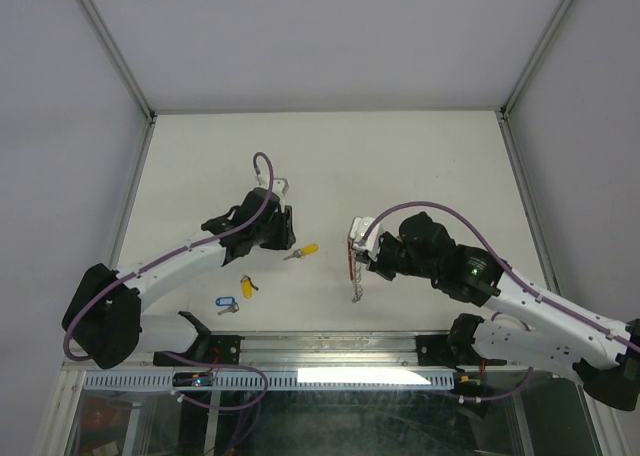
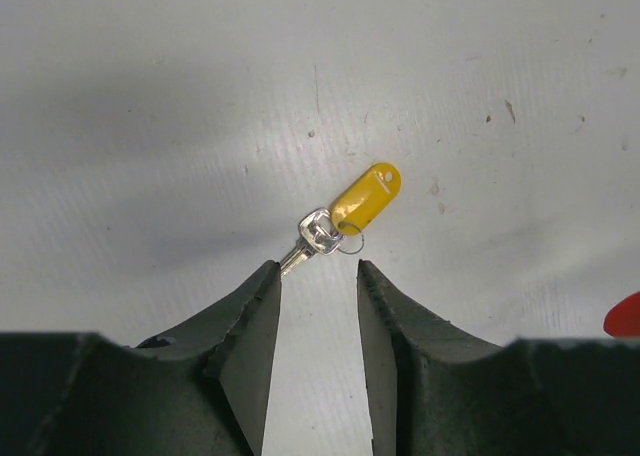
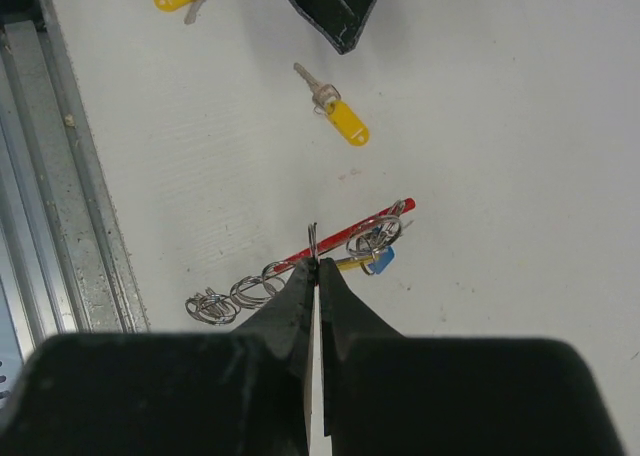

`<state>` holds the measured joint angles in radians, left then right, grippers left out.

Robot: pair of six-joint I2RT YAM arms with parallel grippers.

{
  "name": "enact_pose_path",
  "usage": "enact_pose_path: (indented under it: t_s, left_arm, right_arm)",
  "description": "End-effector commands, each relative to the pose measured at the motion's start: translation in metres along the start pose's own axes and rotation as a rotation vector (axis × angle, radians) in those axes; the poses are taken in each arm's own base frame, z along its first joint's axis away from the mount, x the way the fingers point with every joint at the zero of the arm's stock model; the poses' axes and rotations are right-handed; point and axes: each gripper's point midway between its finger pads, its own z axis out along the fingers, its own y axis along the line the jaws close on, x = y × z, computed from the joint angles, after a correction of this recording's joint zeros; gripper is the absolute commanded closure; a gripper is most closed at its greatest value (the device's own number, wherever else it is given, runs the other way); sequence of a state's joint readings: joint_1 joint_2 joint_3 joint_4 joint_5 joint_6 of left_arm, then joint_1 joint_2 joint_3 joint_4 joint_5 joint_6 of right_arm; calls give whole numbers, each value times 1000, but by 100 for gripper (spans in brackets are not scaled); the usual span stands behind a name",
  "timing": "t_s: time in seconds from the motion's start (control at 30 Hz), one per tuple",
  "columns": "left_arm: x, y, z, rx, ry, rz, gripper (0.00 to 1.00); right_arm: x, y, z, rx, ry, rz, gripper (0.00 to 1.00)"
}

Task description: Put the keys on the keyring

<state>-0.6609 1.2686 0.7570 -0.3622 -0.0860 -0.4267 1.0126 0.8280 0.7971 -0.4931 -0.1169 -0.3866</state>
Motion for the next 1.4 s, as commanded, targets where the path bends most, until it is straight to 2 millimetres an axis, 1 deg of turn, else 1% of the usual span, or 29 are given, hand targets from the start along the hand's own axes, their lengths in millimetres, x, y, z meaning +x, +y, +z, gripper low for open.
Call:
enact_pose_path:
  t_s: [0.0, 0.1, 0.17, 0.23, 0.27, 0.33, 0.37, 0.4, 0.5, 0.7, 0.93, 1.37]
  left_arm:
    - [-9, -22, 13, 43, -1, -4, 66]
    - [2, -31, 24, -25, 40, 44, 65]
    - [13, -37, 32, -72, 77, 90, 64]
    - [16, -43, 36, -114, 96, 130, 64]
    - [18, -41, 39, -150, 104, 150, 64]
    - [22, -36, 43, -214, 124, 176, 66]
    - [23, -34, 44, -239, 135, 186, 68]
    - [25, -28, 43, -286, 149, 202, 69]
    - [26, -24, 42, -367, 160, 253, 69]
    - [29, -23, 43, -453, 173, 329, 70]
    - [35, -32, 50, -440, 180, 340, 71]
    - [40, -26, 61, -462, 183, 370, 75]
  right_arm:
    - [-20, -19, -8, 57, -40, 140, 100]
    - [-14, -32, -11, 95, -24, 203, 100]
    - [-13, -42, -15, 127, -31, 244, 100]
    - [-10, -53, -21, 156, -30, 290, 100]
    - [-9, -56, -23, 163, -32, 315, 100]
    - [-4, -68, -28, 207, -34, 368, 100]
    - [-3, -72, -29, 218, -39, 390, 100]
    - [-2, -74, -30, 226, -41, 414, 100]
    - [2, -81, -30, 233, -50, 484, 100]
    - [0, -82, -30, 215, -74, 523, 100]
    - [-3, -82, -29, 201, -79, 521, 100]
    - [-4, -80, -27, 183, -79, 523, 100]
